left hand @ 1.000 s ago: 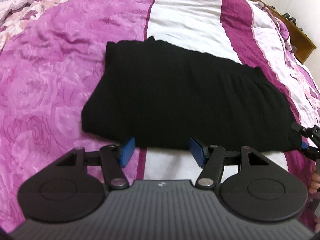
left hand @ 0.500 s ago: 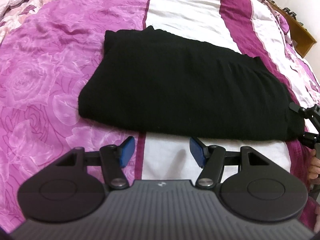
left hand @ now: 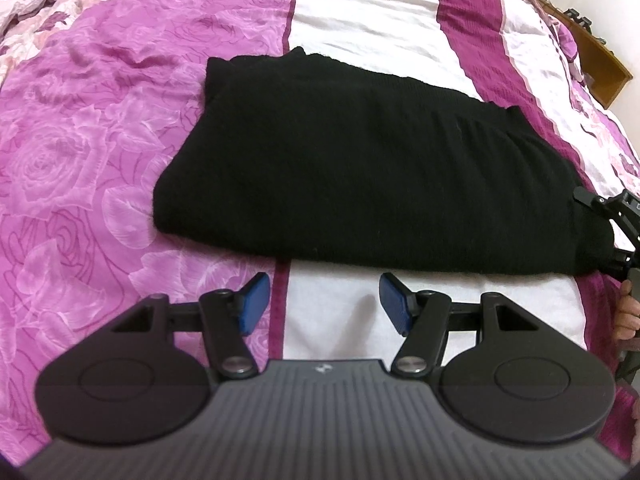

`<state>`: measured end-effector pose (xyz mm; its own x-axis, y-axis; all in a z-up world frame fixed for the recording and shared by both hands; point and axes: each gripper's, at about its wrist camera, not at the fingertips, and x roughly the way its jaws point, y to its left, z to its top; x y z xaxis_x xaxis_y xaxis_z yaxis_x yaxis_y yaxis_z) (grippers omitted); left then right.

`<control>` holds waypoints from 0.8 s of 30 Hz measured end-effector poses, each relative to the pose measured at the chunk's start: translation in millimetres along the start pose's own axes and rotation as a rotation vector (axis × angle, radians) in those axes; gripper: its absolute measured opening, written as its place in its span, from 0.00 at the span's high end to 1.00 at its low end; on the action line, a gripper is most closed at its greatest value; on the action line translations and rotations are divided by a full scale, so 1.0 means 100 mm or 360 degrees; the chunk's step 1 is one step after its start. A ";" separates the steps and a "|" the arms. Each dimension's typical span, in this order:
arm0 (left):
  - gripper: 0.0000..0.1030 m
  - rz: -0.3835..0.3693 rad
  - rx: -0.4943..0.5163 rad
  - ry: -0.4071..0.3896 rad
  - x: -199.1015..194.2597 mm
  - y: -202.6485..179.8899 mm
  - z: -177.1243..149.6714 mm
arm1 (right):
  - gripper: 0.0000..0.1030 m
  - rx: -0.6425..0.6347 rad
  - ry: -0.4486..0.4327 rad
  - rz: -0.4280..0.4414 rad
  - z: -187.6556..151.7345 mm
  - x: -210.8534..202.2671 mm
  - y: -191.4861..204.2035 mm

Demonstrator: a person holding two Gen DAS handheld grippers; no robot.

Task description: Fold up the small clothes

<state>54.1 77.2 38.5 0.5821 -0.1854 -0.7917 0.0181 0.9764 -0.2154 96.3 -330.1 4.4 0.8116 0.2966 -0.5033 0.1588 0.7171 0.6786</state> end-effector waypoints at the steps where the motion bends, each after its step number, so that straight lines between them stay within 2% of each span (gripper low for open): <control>1: 0.40 0.0004 0.0011 0.0000 0.00 0.00 0.00 | 0.37 -0.0002 0.0002 -0.0005 0.00 0.01 0.01; 9: 0.40 0.0018 0.0074 -0.0001 -0.02 -0.05 -0.02 | 0.39 -0.0005 -0.0002 0.0003 0.00 0.14 0.03; 11: 0.40 0.0015 0.0076 0.0000 -0.03 -0.04 -0.02 | 0.51 -0.0003 -0.0008 -0.0002 0.00 0.16 0.03; 13: 0.40 0.0019 0.0082 0.0001 -0.05 -0.04 -0.03 | 0.69 0.0007 0.0003 0.0001 0.00 0.17 0.03; 15: 0.40 0.0023 0.0087 0.0004 -0.05 -0.04 -0.02 | 0.76 0.0003 0.0001 0.0007 -0.01 0.16 0.03; 24: 0.40 0.0034 0.0110 -0.0015 -0.13 0.02 0.01 | 0.80 0.0016 -0.0056 0.0117 0.06 0.04 0.22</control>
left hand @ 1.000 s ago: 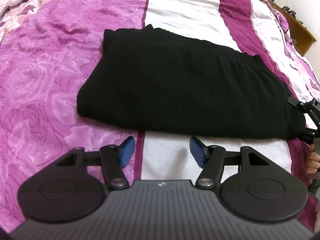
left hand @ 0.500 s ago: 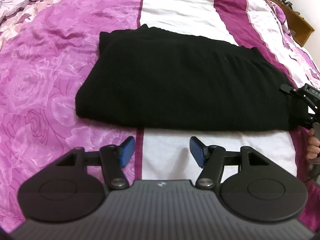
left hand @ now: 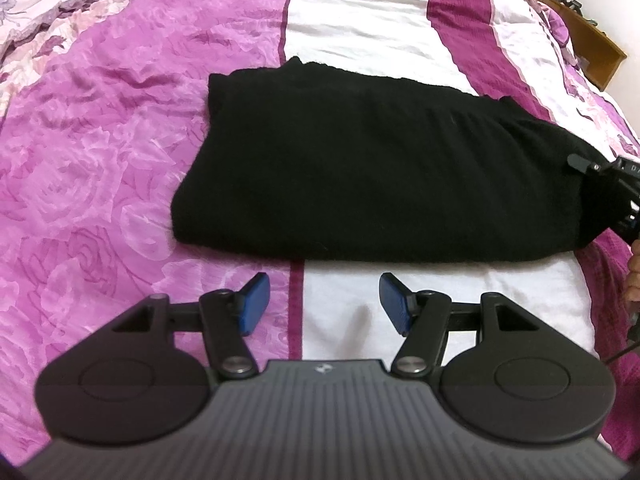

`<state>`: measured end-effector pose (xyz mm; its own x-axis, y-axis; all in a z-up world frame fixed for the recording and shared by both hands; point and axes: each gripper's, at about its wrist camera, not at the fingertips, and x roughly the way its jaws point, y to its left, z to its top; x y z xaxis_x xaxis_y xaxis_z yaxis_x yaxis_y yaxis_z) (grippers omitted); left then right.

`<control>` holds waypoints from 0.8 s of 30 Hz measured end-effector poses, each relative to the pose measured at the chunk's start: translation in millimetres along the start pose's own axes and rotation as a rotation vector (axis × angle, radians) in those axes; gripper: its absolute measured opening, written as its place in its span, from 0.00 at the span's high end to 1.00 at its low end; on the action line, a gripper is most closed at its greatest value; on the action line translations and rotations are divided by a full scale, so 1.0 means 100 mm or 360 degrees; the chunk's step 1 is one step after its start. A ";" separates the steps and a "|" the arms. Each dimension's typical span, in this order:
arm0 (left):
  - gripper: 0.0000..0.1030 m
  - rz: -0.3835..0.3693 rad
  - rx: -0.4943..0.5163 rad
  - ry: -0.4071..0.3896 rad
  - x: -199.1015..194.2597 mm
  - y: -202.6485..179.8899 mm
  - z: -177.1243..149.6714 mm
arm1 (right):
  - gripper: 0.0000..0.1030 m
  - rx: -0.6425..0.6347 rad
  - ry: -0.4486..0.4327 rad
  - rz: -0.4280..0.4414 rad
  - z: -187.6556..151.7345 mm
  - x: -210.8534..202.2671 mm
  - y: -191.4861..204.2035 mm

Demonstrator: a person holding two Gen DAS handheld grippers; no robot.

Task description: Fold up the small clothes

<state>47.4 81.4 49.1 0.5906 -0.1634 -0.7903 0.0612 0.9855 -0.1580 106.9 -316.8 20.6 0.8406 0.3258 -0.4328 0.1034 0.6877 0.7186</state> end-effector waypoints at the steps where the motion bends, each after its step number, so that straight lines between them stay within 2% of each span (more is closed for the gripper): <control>1: 0.40 -0.0001 0.0002 -0.0001 -0.01 0.01 0.00 | 0.80 0.0003 -0.0002 0.0010 0.00 -0.01 0.03; 15: 0.40 0.0032 0.0003 -0.0016 -0.11 0.14 0.06 | 0.82 -0.0022 -0.0023 0.0111 -0.02 -0.07 0.37; 24: 0.40 0.0057 -0.0024 -0.0051 -0.21 0.30 0.08 | 0.83 0.0030 -0.0065 0.0208 -0.02 -0.10 0.66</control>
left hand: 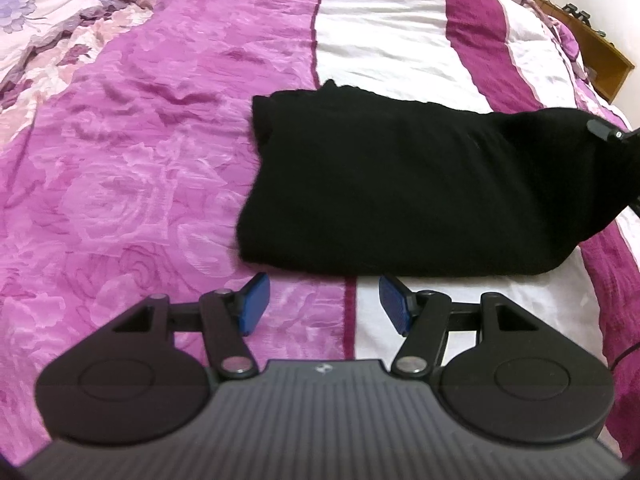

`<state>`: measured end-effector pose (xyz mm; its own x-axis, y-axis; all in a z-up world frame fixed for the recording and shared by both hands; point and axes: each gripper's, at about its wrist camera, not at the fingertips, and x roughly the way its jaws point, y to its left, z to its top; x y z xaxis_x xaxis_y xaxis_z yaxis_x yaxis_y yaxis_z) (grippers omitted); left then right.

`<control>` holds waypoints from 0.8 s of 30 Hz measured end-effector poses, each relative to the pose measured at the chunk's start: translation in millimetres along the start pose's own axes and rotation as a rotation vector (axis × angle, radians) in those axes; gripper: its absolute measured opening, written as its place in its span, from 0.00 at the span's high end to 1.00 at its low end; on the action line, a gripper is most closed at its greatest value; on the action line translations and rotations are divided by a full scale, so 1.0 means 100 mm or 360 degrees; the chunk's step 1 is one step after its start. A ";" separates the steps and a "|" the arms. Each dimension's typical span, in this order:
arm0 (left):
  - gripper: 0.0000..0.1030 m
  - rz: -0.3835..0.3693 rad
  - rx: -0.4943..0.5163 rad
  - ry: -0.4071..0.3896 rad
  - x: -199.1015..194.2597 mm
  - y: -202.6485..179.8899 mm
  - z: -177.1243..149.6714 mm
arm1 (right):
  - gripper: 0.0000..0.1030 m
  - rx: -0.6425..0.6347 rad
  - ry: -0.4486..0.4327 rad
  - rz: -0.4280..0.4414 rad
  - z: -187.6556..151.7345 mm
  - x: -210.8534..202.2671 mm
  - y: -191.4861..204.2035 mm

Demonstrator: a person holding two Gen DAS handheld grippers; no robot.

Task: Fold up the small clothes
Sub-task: 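Fold the held corner over the bundle with the right gripper and release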

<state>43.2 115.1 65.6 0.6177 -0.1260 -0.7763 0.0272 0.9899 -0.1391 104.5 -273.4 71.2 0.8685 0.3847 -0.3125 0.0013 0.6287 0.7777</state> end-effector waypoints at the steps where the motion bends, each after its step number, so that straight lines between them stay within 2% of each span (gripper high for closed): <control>1: 0.40 0.0007 -0.0005 -0.0003 -0.01 0.02 0.00 | 0.83 0.0023 0.0007 0.0020 -0.01 0.01 0.03; 10: 0.40 0.0034 -0.0054 -0.0054 -0.13 0.24 0.02 | 0.84 -0.0037 0.0025 0.0138 -0.14 0.08 0.53; 14: 0.40 0.0041 -0.0080 -0.0080 -0.19 0.33 0.04 | 0.84 -0.0129 0.0054 0.0161 -0.26 0.17 0.80; 20: 0.40 0.0050 -0.0106 -0.0118 -0.27 0.47 0.06 | 0.84 -0.0205 0.0154 0.0174 -0.57 0.41 1.13; 24: 0.40 0.0053 -0.0133 -0.0131 -0.28 0.57 0.05 | 0.84 -0.0312 0.0250 0.0161 -0.90 0.60 1.34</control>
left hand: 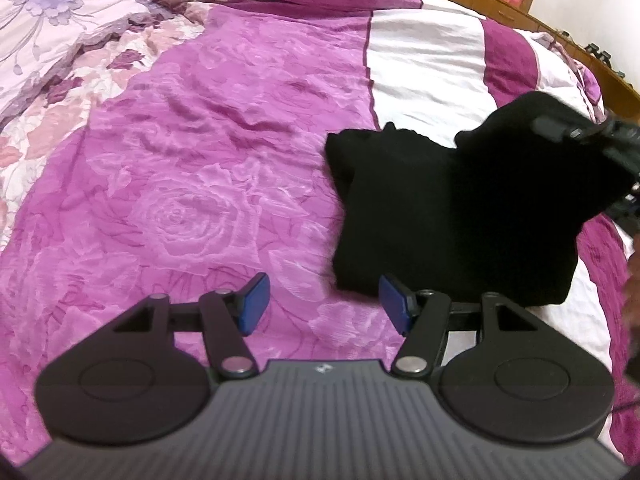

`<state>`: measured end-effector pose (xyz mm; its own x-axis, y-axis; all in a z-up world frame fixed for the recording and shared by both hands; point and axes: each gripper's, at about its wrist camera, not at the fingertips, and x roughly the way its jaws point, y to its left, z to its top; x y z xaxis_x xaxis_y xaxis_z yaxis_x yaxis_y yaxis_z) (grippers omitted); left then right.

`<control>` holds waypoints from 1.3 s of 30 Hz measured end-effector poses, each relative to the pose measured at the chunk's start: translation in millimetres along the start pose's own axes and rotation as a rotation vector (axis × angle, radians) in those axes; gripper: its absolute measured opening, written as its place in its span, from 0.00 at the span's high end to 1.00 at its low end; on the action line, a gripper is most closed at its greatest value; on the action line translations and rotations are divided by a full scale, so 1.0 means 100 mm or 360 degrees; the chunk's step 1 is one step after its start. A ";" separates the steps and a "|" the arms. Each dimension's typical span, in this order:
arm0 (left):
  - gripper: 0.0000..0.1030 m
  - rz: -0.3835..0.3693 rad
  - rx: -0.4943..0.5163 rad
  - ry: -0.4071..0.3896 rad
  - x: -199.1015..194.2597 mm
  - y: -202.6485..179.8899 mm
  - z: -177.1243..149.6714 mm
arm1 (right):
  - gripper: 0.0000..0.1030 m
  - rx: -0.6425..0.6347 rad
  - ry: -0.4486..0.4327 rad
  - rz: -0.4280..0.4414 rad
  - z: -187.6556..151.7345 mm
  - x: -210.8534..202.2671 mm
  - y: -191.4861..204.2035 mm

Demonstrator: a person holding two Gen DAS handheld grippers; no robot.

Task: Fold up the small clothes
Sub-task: 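Fold the held corner over the bundle with the right gripper and release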

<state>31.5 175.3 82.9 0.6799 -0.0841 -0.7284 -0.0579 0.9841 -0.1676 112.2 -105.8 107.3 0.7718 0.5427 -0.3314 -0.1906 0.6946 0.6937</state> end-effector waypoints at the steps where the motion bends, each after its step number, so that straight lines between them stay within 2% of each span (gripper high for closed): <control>1: 0.40 -0.0002 -0.0006 0.0000 0.00 0.02 0.00 | 0.84 -0.0063 0.0027 -0.0021 -0.09 0.07 0.08; 8: 0.40 0.0008 -0.0040 0.0023 0.04 0.15 -0.05 | 0.83 -0.0337 0.0211 -0.0192 -0.70 0.59 0.32; 11: 0.40 0.0012 -0.0054 0.0020 0.04 0.19 -0.06 | 0.82 -0.0374 0.0247 -0.0240 -0.81 0.74 0.30; 16: 0.40 -0.0002 -0.0070 0.0000 0.03 0.21 -0.02 | 0.59 -0.0436 0.0260 -0.0212 -0.86 0.72 0.37; 21: 0.40 -0.0037 -0.0038 -0.0042 0.00 0.12 0.07 | 0.47 -0.0446 0.0308 -0.0124 -0.83 0.51 0.46; 27: 0.40 -0.0109 0.0048 -0.0104 -0.03 -0.10 0.20 | 0.44 -0.0449 0.0284 -0.0070 -0.74 0.08 0.46; 35: 0.40 -0.0198 0.0207 -0.0133 0.06 -0.52 0.28 | 0.36 -0.0444 0.0139 -0.0182 -0.56 -0.46 0.14; 39: 0.40 -0.0229 0.0284 -0.0152 0.11 -0.72 0.32 | 0.35 -0.0340 0.0086 -0.0284 -0.47 -0.60 -0.12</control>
<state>66.7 109.0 108.4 0.7383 -0.2188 -0.6380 0.1690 0.9758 -0.1391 40.1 -124.3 89.1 0.7724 0.4232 -0.4736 -0.1824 0.8621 0.4728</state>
